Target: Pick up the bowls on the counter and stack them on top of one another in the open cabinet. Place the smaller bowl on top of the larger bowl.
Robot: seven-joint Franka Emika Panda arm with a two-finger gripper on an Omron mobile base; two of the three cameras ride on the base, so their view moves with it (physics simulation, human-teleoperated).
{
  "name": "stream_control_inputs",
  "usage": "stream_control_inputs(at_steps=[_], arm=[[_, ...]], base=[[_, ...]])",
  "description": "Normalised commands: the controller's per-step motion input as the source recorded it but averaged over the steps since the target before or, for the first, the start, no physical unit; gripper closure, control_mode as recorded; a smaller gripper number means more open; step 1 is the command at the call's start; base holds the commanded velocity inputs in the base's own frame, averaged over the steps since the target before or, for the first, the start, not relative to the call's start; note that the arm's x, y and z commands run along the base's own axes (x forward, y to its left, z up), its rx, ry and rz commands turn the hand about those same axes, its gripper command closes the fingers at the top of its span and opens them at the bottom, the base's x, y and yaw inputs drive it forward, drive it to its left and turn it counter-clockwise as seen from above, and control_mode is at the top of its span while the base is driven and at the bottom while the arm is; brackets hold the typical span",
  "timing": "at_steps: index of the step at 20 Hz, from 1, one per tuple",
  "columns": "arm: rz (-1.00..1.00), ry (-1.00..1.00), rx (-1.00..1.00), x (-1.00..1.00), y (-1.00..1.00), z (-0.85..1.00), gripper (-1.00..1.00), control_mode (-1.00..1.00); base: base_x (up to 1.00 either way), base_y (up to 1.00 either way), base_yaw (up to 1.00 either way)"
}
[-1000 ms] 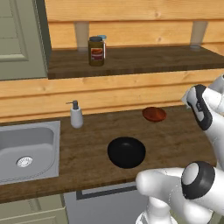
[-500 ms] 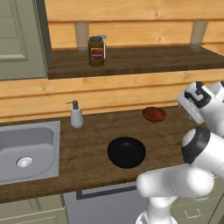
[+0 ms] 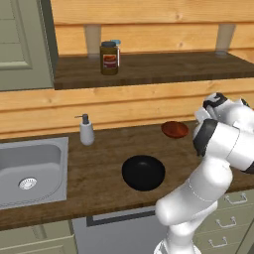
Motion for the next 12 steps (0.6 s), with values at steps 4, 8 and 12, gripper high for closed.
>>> stream_control_inputs(at_steps=[4, 8, 12], arm=[[-0.04, 0.00, -0.07, 0.42, 0.21, -0.30, -1.00, -1.00], [-0.08, 0.00, -0.06, 0.35, 0.16, -0.33, -1.00, -1.00], [-0.07, 0.00, -0.03, 0.35, 0.16, -0.29, -1.00, -1.00]], base=[[0.00, 0.00, 0.00], [0.00, 0.00, 0.00], [0.00, 0.00, 0.00]])
